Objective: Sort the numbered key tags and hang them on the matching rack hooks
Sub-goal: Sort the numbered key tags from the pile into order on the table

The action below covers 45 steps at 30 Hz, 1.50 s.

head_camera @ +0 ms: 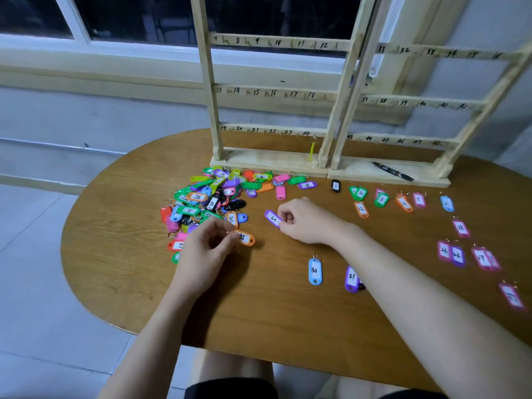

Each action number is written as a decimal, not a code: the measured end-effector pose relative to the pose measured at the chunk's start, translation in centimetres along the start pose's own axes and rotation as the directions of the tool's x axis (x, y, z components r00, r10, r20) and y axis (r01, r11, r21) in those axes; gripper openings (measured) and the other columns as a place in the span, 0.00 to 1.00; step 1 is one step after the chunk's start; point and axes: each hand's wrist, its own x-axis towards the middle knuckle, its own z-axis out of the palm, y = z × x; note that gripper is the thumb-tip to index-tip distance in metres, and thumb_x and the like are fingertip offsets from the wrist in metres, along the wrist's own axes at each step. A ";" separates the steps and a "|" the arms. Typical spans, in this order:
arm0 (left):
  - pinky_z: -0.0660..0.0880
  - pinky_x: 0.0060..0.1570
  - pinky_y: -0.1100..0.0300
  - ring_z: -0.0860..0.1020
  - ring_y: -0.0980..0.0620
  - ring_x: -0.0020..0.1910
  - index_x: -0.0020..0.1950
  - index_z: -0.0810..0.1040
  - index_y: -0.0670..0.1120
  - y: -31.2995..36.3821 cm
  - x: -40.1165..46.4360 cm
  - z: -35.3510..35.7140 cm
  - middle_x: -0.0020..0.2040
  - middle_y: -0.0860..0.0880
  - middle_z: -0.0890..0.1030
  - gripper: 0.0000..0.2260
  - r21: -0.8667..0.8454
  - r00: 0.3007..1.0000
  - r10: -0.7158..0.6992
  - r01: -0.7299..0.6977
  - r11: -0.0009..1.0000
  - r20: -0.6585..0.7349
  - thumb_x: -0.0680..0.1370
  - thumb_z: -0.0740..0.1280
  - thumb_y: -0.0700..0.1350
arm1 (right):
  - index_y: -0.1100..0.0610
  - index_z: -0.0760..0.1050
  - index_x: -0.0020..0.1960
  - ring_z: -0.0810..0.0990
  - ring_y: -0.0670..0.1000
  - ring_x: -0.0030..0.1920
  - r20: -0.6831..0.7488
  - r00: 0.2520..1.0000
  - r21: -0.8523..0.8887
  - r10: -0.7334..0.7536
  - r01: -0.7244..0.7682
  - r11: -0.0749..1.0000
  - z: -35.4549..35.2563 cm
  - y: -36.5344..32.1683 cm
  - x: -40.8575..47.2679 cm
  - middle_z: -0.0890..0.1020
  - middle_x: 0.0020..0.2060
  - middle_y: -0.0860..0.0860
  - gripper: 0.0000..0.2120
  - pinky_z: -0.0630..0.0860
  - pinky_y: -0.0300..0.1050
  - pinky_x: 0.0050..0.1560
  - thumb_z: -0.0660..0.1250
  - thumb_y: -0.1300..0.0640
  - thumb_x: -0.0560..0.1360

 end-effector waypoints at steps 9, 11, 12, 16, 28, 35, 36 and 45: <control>0.75 0.46 0.67 0.82 0.62 0.43 0.47 0.80 0.55 -0.1 -0.5 0.8 0.41 0.59 0.85 0.06 0.308 0.994 0.107 -0.091 0.947 -0.038 0.78 0.73 0.43 | 0.53 0.82 0.41 0.78 0.45 0.35 -0.104 0.983 0.219 0.150 -0.124 0.968 -1.4 4.1 -6.3 0.83 0.35 0.48 0.12 0.76 0.47 0.37 0.65 0.55 0.80; 0.78 0.49 0.59 0.84 0.57 0.45 0.48 0.81 0.54 0.0 -0.5 1.1 0.42 0.57 0.86 0.06 0.209 0.996 0.065 -0.050 0.977 -0.067 0.78 0.72 0.42 | 0.55 0.84 0.43 0.80 0.43 0.32 -0.180 0.959 0.363 0.218 -0.141 0.921 -1.8 5.5 -7.9 0.85 0.35 0.48 0.10 0.76 0.40 0.35 0.67 0.56 0.80; 0.78 0.49 0.59 0.85 0.55 0.44 0.48 0.82 0.53 0.4 -0.4 1.5 0.41 0.55 0.86 0.06 0.151 0.996 0.040 -0.028 0.988 -0.078 0.78 0.72 0.42 | 0.56 0.84 0.44 0.80 0.43 0.31 -0.219 0.941 0.411 0.259 -0.152 0.899 -2.1 6.2 -8.6 0.85 0.36 0.48 0.09 0.75 0.37 0.33 0.68 0.57 0.80; 0.77 0.47 0.57 0.85 0.52 0.42 0.52 0.79 0.49 2.5 0.9 5.0 0.40 0.50 0.86 0.06 0.068 1.000 -0.002 0.000 0.998 0.029 0.77 0.73 0.43 | 0.59 0.84 0.45 0.80 0.42 0.31 -0.316 0.864 0.543 0.392 -0.174 0.821 -3.7 9.2 -11.1 0.85 0.37 0.51 0.06 0.75 0.34 0.30 0.70 0.59 0.79; 0.72 0.33 0.65 0.77 0.59 0.32 0.45 0.83 0.47 8.6 6.9 17.5 0.36 0.50 0.84 0.02 0.030 0.948 0.023 -0.034 0.999 0.319 0.77 0.74 0.43 | 0.55 0.83 0.33 0.76 0.47 0.26 -0.462 0.608 0.543 0.646 -0.382 0.747 -9.5 18.6 -12.4 0.84 0.30 0.51 0.11 0.72 0.42 0.32 0.72 0.57 0.74; 0.79 0.50 0.54 0.85 0.51 0.43 0.44 0.83 0.48 8.9 8.9 21.9 0.40 0.50 0.87 0.04 0.053 0.919 -0.019 -0.002 0.999 0.395 0.77 0.74 0.42 | 0.54 0.83 0.32 0.81 0.52 0.47 -0.466 0.561 0.362 0.684 -0.585 0.726 -11.2 21.4 -9.6 0.84 0.34 0.47 0.15 0.81 0.50 0.46 0.69 0.54 0.77; 0.78 0.49 0.56 0.85 0.53 0.43 0.43 0.83 0.49 9.1 9.0 22.4 0.40 0.51 0.87 0.04 0.079 0.918 -0.020 -0.012 0.997 0.396 0.77 0.73 0.41 | 0.55 0.83 0.33 0.81 0.52 0.45 -0.459 0.568 0.348 0.683 -0.592 0.727 -11.4 21.7 -9.4 0.84 0.34 0.48 0.14 0.81 0.49 0.44 0.69 0.54 0.77; 0.75 0.43 0.69 0.83 0.62 0.42 0.46 0.83 0.49 10.9 9.4 25.2 0.42 0.54 0.86 0.04 0.221 0.880 0.054 -0.178 0.959 0.472 0.79 0.71 0.41 | 0.56 0.83 0.37 0.81 0.49 0.36 -0.433 0.625 0.224 0.649 -0.623 0.749 -11.9 22.7 -9.2 0.83 0.35 0.50 0.14 0.78 0.43 0.36 0.72 0.49 0.78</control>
